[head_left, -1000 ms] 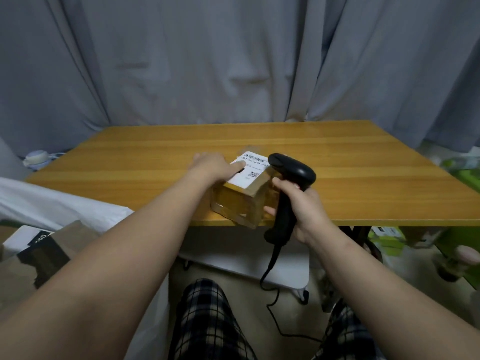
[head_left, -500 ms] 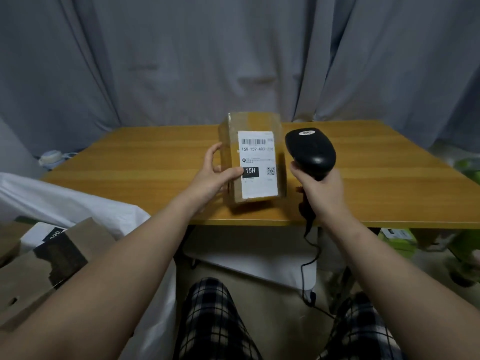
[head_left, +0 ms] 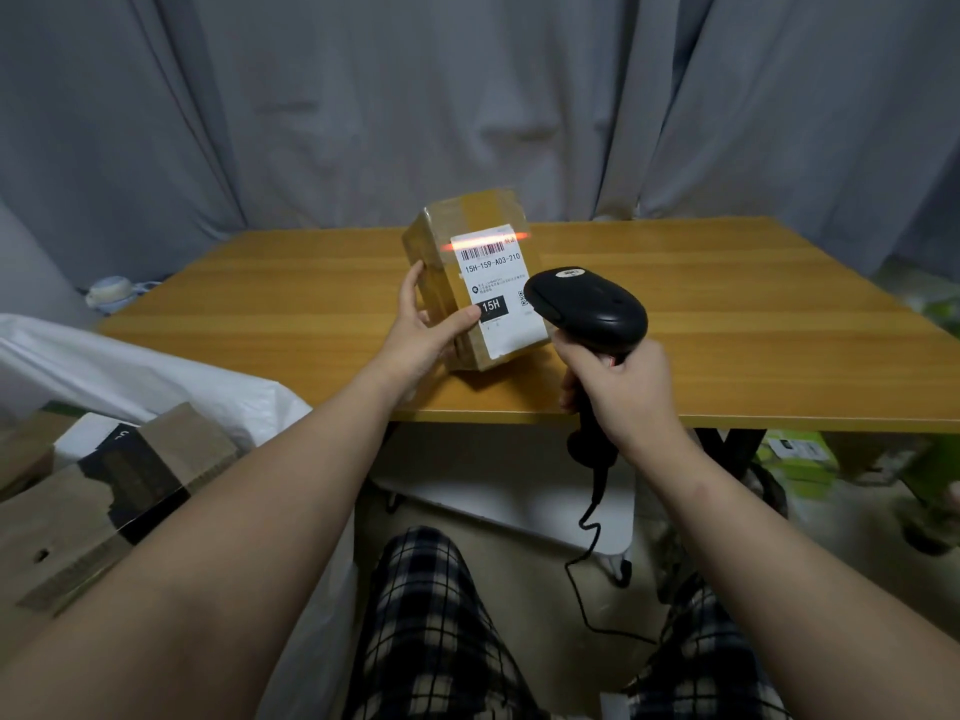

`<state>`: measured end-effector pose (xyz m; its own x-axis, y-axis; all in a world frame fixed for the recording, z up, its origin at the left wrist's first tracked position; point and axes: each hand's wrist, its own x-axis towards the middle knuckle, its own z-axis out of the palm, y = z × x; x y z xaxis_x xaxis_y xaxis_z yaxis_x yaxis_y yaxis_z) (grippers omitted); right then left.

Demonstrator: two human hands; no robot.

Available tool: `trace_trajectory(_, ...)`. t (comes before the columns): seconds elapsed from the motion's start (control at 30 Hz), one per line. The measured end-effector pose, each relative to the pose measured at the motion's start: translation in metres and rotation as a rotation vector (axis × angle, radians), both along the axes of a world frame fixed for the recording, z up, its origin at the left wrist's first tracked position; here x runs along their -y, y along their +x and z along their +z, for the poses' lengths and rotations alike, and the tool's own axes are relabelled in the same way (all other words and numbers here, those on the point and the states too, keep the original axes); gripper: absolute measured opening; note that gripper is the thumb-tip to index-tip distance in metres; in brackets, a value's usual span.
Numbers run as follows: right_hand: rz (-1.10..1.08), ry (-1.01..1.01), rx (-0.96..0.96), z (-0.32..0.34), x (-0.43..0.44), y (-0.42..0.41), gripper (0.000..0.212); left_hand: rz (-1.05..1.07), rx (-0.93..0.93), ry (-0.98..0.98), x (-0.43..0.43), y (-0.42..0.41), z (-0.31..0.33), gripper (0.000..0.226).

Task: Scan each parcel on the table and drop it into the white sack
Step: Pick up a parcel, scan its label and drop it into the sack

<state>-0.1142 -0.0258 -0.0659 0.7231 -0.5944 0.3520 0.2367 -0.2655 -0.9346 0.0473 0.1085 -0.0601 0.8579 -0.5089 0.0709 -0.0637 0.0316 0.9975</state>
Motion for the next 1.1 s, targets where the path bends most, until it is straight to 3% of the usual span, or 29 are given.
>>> trace_trajectory(0.77,-0.005,0.015,0.004,0.002,-0.003,-0.001,0.035,0.027,-0.003,0.014,0.002,-0.001,0.002,0.086)
trace_trajectory(0.9,0.069,0.049,0.028,0.022,-0.019,0.004,0.027,0.076,0.084,-0.002,-0.018,-0.012,0.023,0.084)
trace_trajectory(1.1,0.366,0.265,0.015,0.042,-0.08,0.022,0.005,0.377,0.317,0.053,-0.126,-0.04,0.043,0.088)
